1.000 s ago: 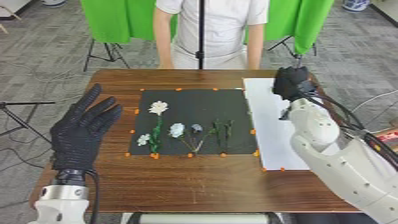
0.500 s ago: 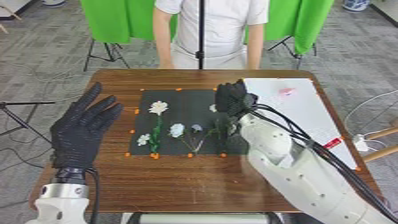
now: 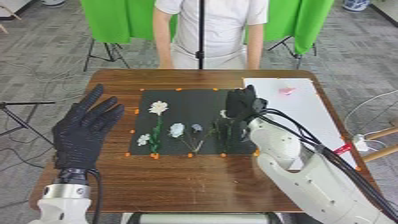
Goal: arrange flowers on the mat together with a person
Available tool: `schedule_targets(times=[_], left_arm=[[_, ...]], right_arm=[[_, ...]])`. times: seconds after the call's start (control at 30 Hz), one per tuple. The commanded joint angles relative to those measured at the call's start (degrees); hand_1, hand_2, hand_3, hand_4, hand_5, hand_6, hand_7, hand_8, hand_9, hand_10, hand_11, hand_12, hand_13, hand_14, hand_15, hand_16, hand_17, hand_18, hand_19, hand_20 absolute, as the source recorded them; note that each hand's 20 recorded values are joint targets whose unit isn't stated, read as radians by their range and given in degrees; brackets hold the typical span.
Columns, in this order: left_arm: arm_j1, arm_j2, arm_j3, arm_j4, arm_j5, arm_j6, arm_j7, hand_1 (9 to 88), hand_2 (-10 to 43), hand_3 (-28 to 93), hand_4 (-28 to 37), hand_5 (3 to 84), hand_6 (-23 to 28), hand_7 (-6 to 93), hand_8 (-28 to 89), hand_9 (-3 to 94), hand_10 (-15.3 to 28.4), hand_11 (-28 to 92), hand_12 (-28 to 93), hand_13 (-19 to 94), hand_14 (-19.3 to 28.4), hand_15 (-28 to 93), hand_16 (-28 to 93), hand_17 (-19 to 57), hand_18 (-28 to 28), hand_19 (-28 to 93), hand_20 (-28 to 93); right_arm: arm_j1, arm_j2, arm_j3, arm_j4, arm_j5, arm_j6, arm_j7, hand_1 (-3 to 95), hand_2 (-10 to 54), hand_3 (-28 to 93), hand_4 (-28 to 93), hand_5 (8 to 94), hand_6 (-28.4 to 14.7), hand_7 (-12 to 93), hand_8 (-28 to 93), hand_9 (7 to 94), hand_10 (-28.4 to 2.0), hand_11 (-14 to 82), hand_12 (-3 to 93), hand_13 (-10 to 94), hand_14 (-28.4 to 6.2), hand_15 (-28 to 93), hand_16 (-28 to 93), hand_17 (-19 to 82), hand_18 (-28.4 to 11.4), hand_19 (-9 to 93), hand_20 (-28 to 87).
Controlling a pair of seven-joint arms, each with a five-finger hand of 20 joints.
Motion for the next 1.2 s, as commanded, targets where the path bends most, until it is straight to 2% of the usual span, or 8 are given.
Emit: schedule_targets(times=[0.03, 0.5, 0.7, 0.87, 0.97, 1.03, 1.13, 1.2], left_arm=[[0.47, -0.43, 0.08, 0.05, -0.29, -0.04, -0.44, 21.7, 8.8, 78, -26.1, 36.6, 9.6, 11.8, -10, 35.7, 21.9, 26, 9, 27, 28.3, 51, -11, -6.8, 24.9, 64, 0], [1.27, -0.89, -0.22, -0.14, -0.32, 0.60, -0.85, 21.7, 8.8, 78, -26.1, 36.8, 9.9, 11.6, -10, 35.7, 22.0, 26, 9, 27, 28.4, 51, -11, -6.7, 24.9, 64, 0], [2.27, -1.11, -0.48, -0.58, -0.30, 1.19, -0.96, 21.7, 8.8, 78, -26.1, 36.8, 9.9, 11.6, -10, 35.8, 22.0, 26, 9, 27, 28.4, 51, -11, -6.7, 24.9, 64, 0], [3.03, -1.49, -1.07, -0.81, -0.10, 1.84, -2.02, 21.8, 8.8, 78, -26.2, 36.8, 9.9, 11.5, -10, 35.7, 22.0, 26, 9, 27, 28.4, 51, -11, -6.7, 24.9, 64, -1], [3.87, -1.70, -1.69, -1.07, 0.01, 1.89, -1.73, 21.7, 8.9, 78, -26.2, 36.8, 9.8, 11.5, -10, 35.7, 22.0, 26, 9, 27, 28.4, 51, -11, -6.7, 24.9, 64, -1], [4.12, -2.57, -2.95, -1.17, 1.00, 0.48, -3.09, 21.7, 8.9, 78, -26.2, 36.8, 9.8, 11.4, -10, 35.7, 22.0, 26, 9, 27, 28.4, 51, -11, -6.7, 24.8, 64, -1], [5.67, -4.43, -6.12, -1.65, 3.34, -2.08, -5.69, 21.6, 9.1, 78, -26.3, 36.5, 9.5, 10.9, -10, 35.3, 21.7, 25, 9, 26, 28.3, 51, -12, -6.8, 24.9, 64, -1], [6.32, -4.91, -7.06, -1.87, 3.15, -1.98, -5.34, 21.5, 9.1, 78, -26.3, 36.3, 9.4, 10.8, -10, 35.2, 21.7, 24, 9, 26, 28.3, 50, -12, -6.8, 24.9, 64, -1]], right_arm=[[-0.46, -1.05, 0.33, -1.48, -2.38, -2.28, -1.71, 43.0, -9.5, 74, -28, 77.6, 6.2, 12, -5, 75.9, -9.8, 16.1, 13.6, 65, -8.9, 35, 16, 13, -15.1, 58, 11], [-2.80, -1.51, 3.15, -3.18, -2.77, -5.56, -2.68, 37.3, -9.5, 80, -28, 73.5, 6.3, 13, -11, 73.7, -10.4, 16.4, 13.0, 63, -10.1, 36, 15, 11, -15.1, 57, 13], [-7.63, -4.48, 11.02, -10.37, 3.89, -10.09, -2.18, 35.1, -9.5, 81, -28, 72.0, 5.9, 13, -13, 72.7, -11.0, 16.2, 13.0, 62, -10.6, 36, 14, 11, -15.3, 57, 14], [-15.64, -11.85, 24.43, -19.60, 28.52, -17.85, 4.16, 30.4, -9.5, 80, -28, 65.7, 3.7, 13, -14, 69.7, -12.8, 16.3, 12.9, 59, -12.3, 37, 14, 10, -15.6, 57, 14], [-20.27, -18.27, 33.83, -22.97, 51.75, -21.19, 11.94, 26.5, -5.6, 80, -28, 59.4, 0.6, 13, -14, 64.3, -15.2, 15.8, 12.5, 54, -15.2, 38, 13, 8, -15.8, 57, 14], [-23.44, -22.05, 39.93, -24.05, 69.77, -19.71, 17.95, 24.9, -2.7, 79, -28, 55.6, -0.4, 12, -13, 60.8, -15.8, 14.6, 11.9, 51, -17.3, 35, 12, 7, -16.4, 57, 14], [-28.95, -25.63, 45.57, -25.52, 86.62, -13.73, 20.60, 22.7, 0.4, 78, -28, 52.6, -0.8, 12, -13, 57.7, -16.5, 12.7, 11.2, 49, -19.7, 33, 11, 7, -17.3, 57, 14], [-32.42, -26.31, 47.46, -27.05, 88.67, -11.90, 19.00, 21.4, 1.6, 78, -28, 50.8, -0.8, 11, -13, 55.4, -17.2, 11.7, 10.9, 47, -20.6, 32, 11, 7, -17.6, 57, 14]])
